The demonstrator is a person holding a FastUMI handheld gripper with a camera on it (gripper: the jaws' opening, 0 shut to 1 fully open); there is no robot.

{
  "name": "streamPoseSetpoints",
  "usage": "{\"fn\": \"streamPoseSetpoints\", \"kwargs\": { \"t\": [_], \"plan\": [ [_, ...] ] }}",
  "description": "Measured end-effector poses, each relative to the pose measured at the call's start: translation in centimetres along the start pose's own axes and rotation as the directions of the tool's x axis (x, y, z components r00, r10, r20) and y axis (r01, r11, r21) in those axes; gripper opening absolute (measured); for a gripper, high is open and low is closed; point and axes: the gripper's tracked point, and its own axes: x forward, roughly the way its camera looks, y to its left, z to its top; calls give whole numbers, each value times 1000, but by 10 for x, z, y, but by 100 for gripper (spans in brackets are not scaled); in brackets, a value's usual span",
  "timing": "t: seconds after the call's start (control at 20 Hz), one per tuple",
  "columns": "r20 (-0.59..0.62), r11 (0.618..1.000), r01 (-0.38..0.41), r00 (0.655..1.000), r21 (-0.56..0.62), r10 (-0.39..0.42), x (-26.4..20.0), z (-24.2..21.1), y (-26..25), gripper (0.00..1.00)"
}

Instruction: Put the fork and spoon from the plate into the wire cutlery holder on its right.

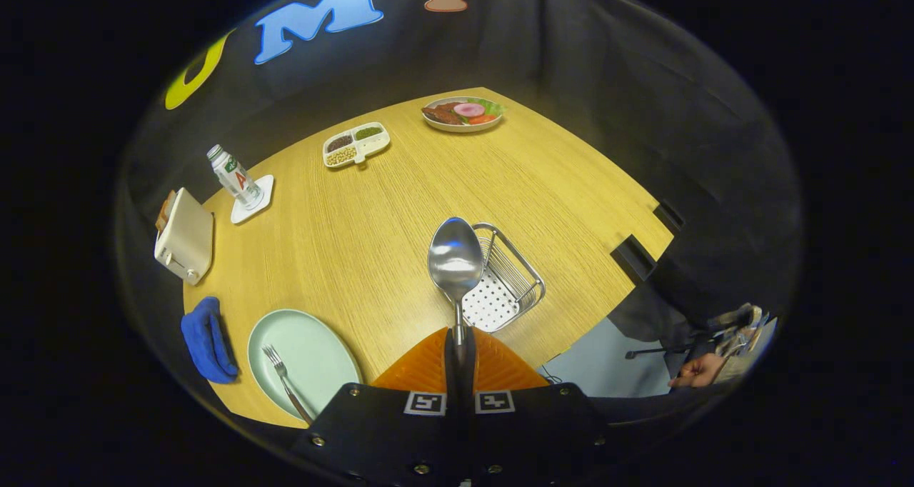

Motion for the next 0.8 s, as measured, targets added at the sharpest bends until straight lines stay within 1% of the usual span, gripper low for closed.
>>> {"fn": "streamPoseSetpoints", "kwargs": {
  "t": [0.25, 0.5, 0.8],
  "plan": [
    [-40, 1000, 15, 999, -3, -15, 8, -4, -13, 1],
    [-100, 1000, -21, 995, 8, 22, 15, -5, -10, 1],
    [-141, 1000, -22, 990, -7, 21, 14, -4, -12, 1]
  ]
}}
